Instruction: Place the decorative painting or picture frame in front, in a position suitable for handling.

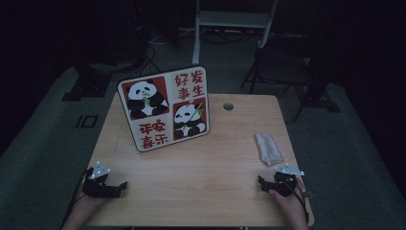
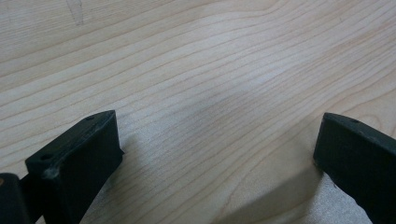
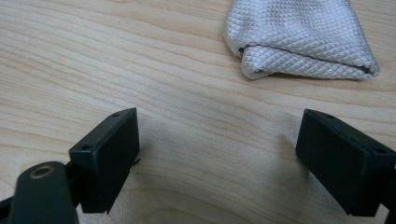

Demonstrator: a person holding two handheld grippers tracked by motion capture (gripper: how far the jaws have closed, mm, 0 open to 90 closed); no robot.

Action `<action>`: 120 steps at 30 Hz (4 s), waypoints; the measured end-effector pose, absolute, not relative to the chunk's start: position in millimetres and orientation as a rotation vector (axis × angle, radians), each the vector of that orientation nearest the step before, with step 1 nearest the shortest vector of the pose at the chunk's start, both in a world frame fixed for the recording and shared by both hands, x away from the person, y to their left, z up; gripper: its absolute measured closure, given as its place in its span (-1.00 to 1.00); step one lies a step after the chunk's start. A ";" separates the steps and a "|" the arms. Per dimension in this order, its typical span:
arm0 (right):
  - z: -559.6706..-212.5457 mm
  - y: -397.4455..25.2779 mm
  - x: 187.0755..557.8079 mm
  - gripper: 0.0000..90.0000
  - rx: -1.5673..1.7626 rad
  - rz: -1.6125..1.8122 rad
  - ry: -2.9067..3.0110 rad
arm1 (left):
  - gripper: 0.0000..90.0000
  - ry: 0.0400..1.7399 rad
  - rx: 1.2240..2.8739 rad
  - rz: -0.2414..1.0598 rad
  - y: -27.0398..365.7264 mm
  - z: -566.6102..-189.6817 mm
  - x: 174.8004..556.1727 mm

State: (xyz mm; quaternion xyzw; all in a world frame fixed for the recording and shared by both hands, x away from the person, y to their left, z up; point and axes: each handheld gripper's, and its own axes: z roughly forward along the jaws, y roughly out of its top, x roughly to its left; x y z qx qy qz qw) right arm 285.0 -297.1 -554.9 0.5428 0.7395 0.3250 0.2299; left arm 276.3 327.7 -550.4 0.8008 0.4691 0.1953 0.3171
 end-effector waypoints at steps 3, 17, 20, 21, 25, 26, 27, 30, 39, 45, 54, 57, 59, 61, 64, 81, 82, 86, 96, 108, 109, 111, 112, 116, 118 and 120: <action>-554.9 -297.1 285.1 -0.71 1.493 0.894 2.035 | -0.97 1.232 2.109 0.512 327.8 -550.4 276.2; -554.9 -297.0 285.1 -0.71 1.493 0.893 2.035 | -0.96 1.200 2.121 0.443 329.9 -547.1 279.9; -554.9 -297.0 285.1 -0.71 1.494 0.893 2.035 | -0.96 1.193 2.124 0.442 330.3 -546.5 282.9; -554.9 -297.0 285.1 -0.71 1.494 0.893 2.035 | -0.96 1.189 2.124 0.434 330.3 -546.4 285.5; -554.9 -297.0 285.1 -0.71 1.494 0.893 2.035 | -0.96 1.174 2.117 0.433 330.8 -545.9 292.0; -554.9 -297.0 285.1 -0.71 1.494 0.893 2.035 | -0.96 1.174 2.117 0.433 330.8 -545.9 292.0; -554.9 -297.0 285.1 -0.71 1.494 0.893 2.035 | -0.96 1.172 2.113 0.434 331.3 -545.2 294.5; -554.9 -297.0 285.1 -0.71 1.494 0.893 2.035 | -0.96 1.168 2.095 0.430 334.0 -542.4 301.4; -554.9 -297.0 285.1 -0.71 1.494 0.893 2.035 | -0.96 1.157 2.031 0.459 339.1 -528.4 326.9; -554.9 -297.0 285.1 -0.71 1.494 0.893 2.035 | -0.96 1.124 2.008 0.454 336.3 -518.3 342.1; -554.9 -297.0 285.1 -0.71 1.493 0.893 2.035 | -0.96 1.061 1.963 0.479 330.6 -490.4 366.2; -554.9 -297.0 285.1 -0.71 1.494 0.893 2.035 | -0.96 1.046 1.945 0.484 328.9 -481.1 375.0; -554.9 -297.0 285.1 -0.71 1.493 0.894 2.035 | -0.96 1.033 1.944 0.489 327.4 -476.5 380.8; -554.9 -297.0 285.1 -0.71 1.493 0.893 2.035 | -0.96 1.019 1.933 0.492 325.0 -471.7 385.2; -554.9 -297.0 285.1 -0.71 1.493 0.893 2.035 | -0.96 0.990 1.925 0.496 320.0 -464.8 391.2; -554.9 -297.0 285.1 -0.71 1.494 0.893 2.035 | -0.96 0.978 1.871 0.501 311.0 -446.7 427.8; -554.9 -297.0 285.1 -0.71 1.493 0.893 2.035 | -0.96 0.972 1.864 0.506 311.1 -445.4 429.0; -554.9 -297.0 285.1 -0.71 1.493 0.893 2.035 | -0.86 0.946 1.855 0.492 310.3 -443.0 432.7; -554.9 -297.0 285.1 -0.71 1.494 0.893 2.035 | -0.41 0.923 1.858 0.453 309.1 -446.8 437.9; -554.9 -297.0 285.1 -0.71 1.494 0.893 2.035 | 0.45 0.865 1.803 0.335 312.7 -449.6 431.5; -554.9 -297.0 285.1 -0.71 1.494 0.893 2.035 | 0.45 0.859 1.797 0.331 312.9 -450.2 429.8; -554.9 -297.0 285.1 -0.71 1.493 0.893 2.035 | 0.49 0.854 1.784 0.316 312.8 -451.2 426.2; -554.9 -297.0 285.1 -0.71 1.493 0.893 2.035 | 0.54 0.852 1.780 0.314 312.3 -451.7 424.4; -554.9 -297.0 285.1 -0.71 1.494 0.893 2.035 | 0.61 0.846 1.755 0.284 310.4 -453.5 416.9; -554.9 -297.0 285.1 -0.71 1.494 0.893 2.035 | 0.63 0.840 1.743 0.268 308.5 -454.8 412.0; -554.9 -297.0 285.1 -0.71 1.494 0.893 2.035 | 0.71 0.835 1.731 0.253 306.4 -455.9 407.4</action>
